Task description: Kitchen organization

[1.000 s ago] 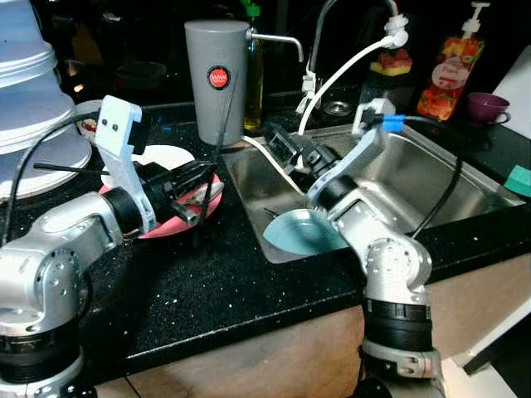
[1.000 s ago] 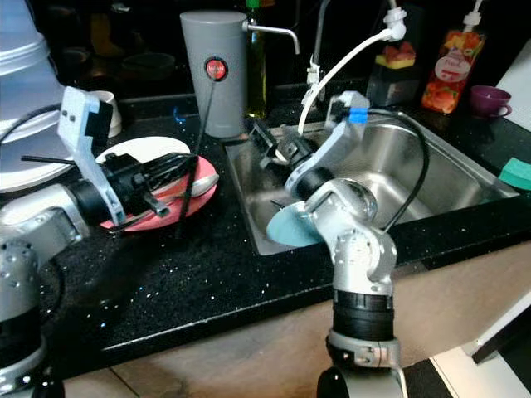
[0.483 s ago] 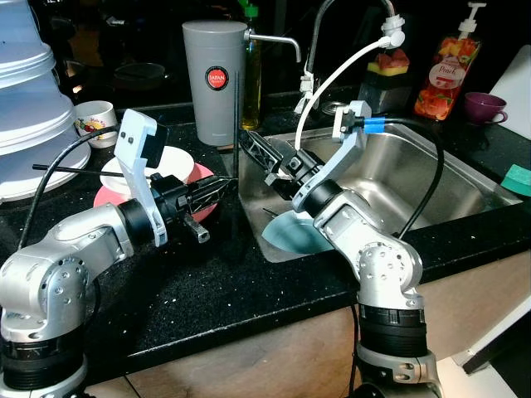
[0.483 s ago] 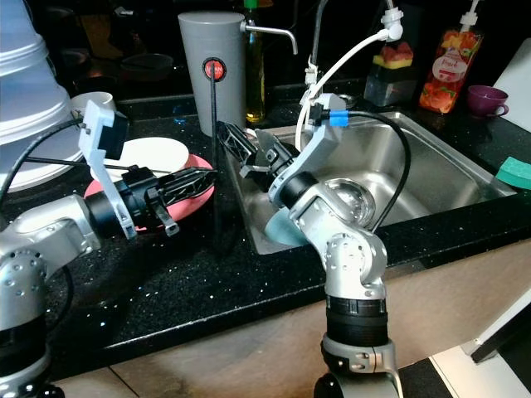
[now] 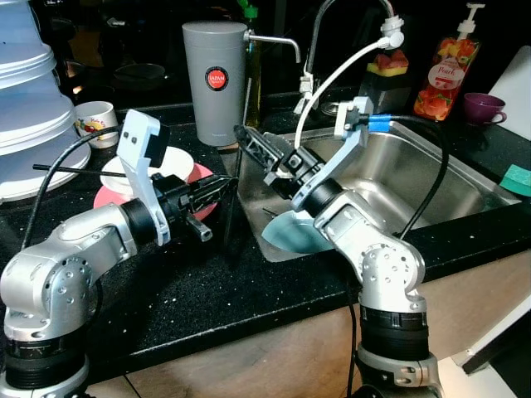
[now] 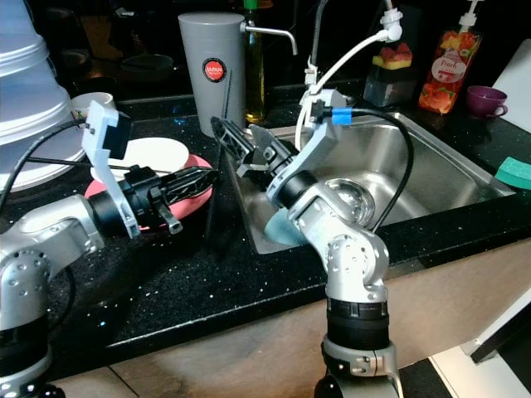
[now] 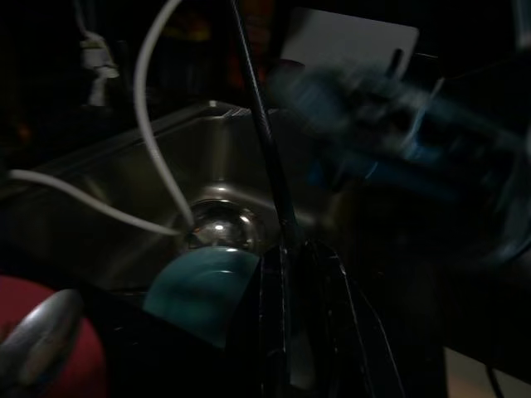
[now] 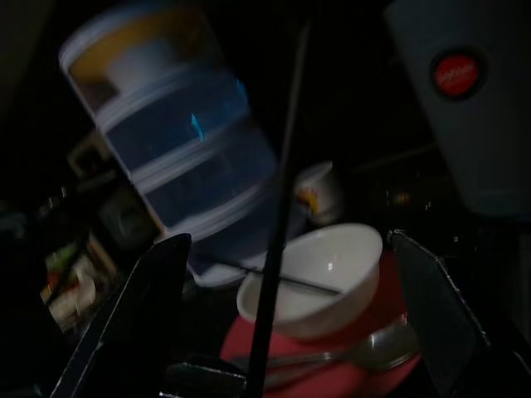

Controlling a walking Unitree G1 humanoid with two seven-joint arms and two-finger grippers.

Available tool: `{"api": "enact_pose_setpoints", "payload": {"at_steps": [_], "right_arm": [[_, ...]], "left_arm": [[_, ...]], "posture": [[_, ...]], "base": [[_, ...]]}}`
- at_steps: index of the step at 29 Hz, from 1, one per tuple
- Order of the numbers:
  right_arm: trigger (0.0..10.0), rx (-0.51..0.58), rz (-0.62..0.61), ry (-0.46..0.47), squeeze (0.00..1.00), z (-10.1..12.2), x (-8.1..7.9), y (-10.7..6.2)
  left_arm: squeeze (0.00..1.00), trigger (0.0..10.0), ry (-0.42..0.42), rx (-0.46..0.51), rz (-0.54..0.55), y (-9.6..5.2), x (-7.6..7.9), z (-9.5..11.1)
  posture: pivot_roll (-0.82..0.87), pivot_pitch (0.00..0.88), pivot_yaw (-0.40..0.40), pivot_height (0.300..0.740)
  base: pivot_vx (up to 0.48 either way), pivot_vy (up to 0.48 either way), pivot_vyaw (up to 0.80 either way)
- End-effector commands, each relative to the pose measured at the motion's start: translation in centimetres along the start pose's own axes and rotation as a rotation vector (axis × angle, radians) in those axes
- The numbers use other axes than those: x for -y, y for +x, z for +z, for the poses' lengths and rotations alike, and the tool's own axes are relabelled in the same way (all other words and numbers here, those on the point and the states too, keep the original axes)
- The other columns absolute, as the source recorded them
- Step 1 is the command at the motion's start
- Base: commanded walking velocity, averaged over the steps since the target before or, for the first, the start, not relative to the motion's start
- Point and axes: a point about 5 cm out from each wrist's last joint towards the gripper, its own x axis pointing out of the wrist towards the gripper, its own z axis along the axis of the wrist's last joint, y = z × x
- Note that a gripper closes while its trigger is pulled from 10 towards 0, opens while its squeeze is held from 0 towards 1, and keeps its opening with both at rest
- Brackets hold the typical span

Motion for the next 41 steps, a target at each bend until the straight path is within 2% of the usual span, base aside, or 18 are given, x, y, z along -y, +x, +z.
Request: {"api": "enact_pose_setpoints", "payload": {"at_steps": [1, 9, 10, 12, 13, 15, 16, 41], "right_arm": [[10.0, -0.025, 0.022, -0.03, 0.0, -0.21, -0.53, -0.01], [10.0, -0.035, 0.017, -0.054, 0.0, -0.28, -0.53, -0.07], [9.6, -0.035, 0.011, -0.056, 0.0, -0.29, -0.42, -0.07], [9.6, -0.034, 0.009, -0.055, 0.0, -0.29, -0.37, -0.07], [3.3, -0.031, 0.005, -0.054, 0.0, -0.26, -0.29, -0.05], [3.3, -0.03, 0.002, -0.054, 0.0, -0.24, -0.24, -0.04], [0.0, -0.028, -0.001, -0.053, 0.0, -0.22, -0.18, -0.04], [0.0, -0.004, -0.009, -0.033, 0.0, 0.09, 0.0, -0.02]], "left_arm": [[0.0, 0.0, -0.003, -0.02, -0.034, 0.03, 0.33, -0.34], [0.0, 0.0, 0.0, -0.03, -0.045, 0.05, 0.56, -0.5], [0.0, 0.0, 0.001, -0.03, -0.046, 0.07, 0.58, -0.48], [0.0, 0.0, 0.001, -0.03, -0.045, 0.08, 0.57, -0.47], [0.0, 0.0, 0.002, -0.031, -0.042, 0.09, 0.54, -0.47], [0.0, 0.0, 0.002, -0.031, -0.04, 0.1, 0.52, -0.47], [0.0, 0.0, 0.003, -0.032, -0.035, 0.08, 0.44, -0.51], [0.0, 0.0, 0.017, -0.052, -0.003, 0.14, 0.09, -0.66]], "posture": [[-0.03, 0.0, 0.022, 0.74], [-0.03, 0.0, 0.022, 0.74], [-0.03, 0.0, 0.022, 0.74], [-0.03, 0.0, 0.022, 0.74], [-0.03, 0.0, 0.022, 0.74], [-0.03, 0.0, 0.022, 0.74], [-0.03, 0.0, 0.019, 0.74], [-0.03, 0.0, 0.022, 0.74]], "base": [[0.0, 0.0, 0.0], [0.0, 0.0, 0.0], [0.0, 0.0, 0.0], [0.0, 0.0, 0.0], [0.0, 0.0, 0.0], [0.0, 0.0, 0.0], [0.0, 0.0, 0.0], [0.0, 0.0, 0.0]]}}
